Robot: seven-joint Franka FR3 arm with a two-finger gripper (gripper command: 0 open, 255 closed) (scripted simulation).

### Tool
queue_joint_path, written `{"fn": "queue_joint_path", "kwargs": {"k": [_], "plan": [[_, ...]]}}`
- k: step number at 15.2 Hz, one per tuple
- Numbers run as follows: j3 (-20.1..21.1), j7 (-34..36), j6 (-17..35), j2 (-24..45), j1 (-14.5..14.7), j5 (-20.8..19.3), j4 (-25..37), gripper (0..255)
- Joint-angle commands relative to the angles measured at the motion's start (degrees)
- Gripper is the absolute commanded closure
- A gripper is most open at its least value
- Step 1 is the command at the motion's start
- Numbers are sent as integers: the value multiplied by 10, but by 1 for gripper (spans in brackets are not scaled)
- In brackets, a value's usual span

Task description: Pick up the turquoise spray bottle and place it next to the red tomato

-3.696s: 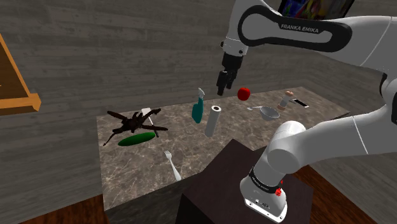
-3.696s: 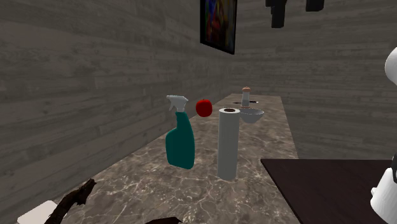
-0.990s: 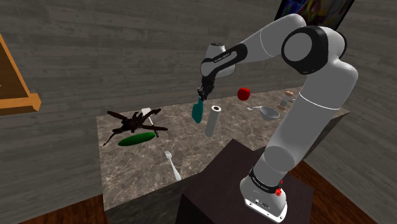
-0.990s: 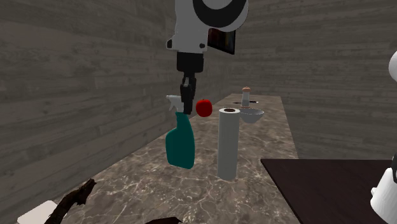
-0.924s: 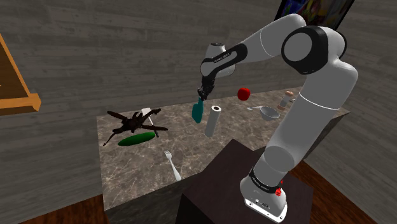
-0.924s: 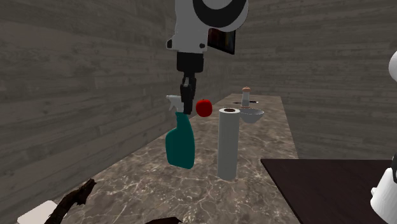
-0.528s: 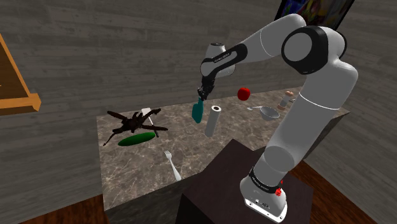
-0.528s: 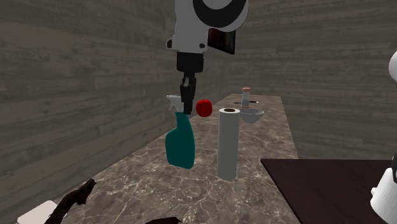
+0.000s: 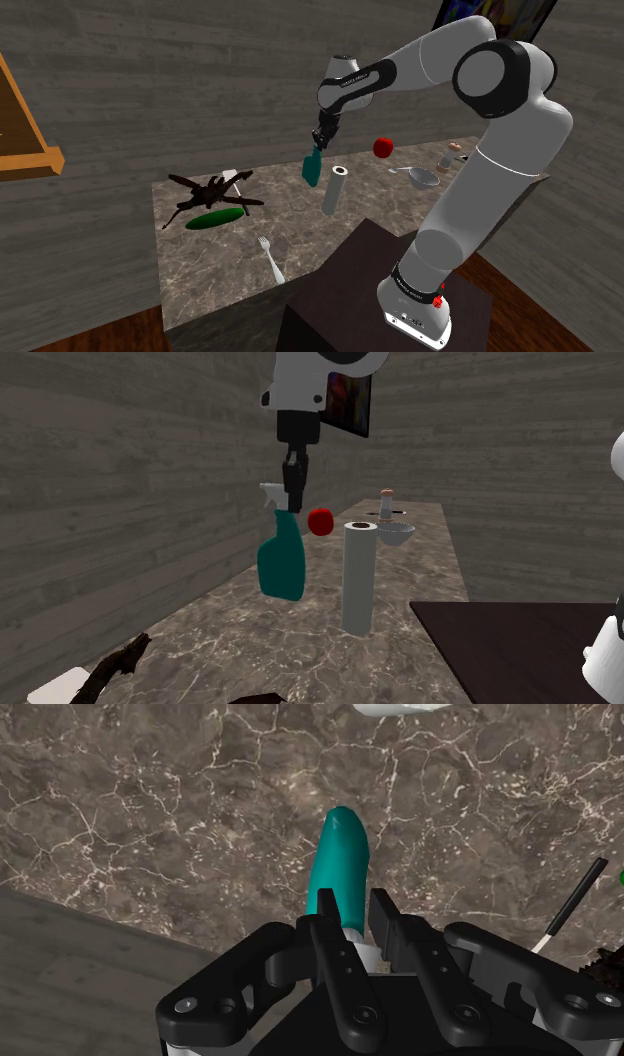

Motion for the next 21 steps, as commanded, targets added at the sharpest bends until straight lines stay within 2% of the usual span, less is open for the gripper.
{"fn": "queue_joint_path", "kwargs": {"k": [1, 21], "plan": [[0, 0, -16, -8, 0, -1, 8, 255], [6, -4, -169, -55, 3, -5, 115, 255]]}}
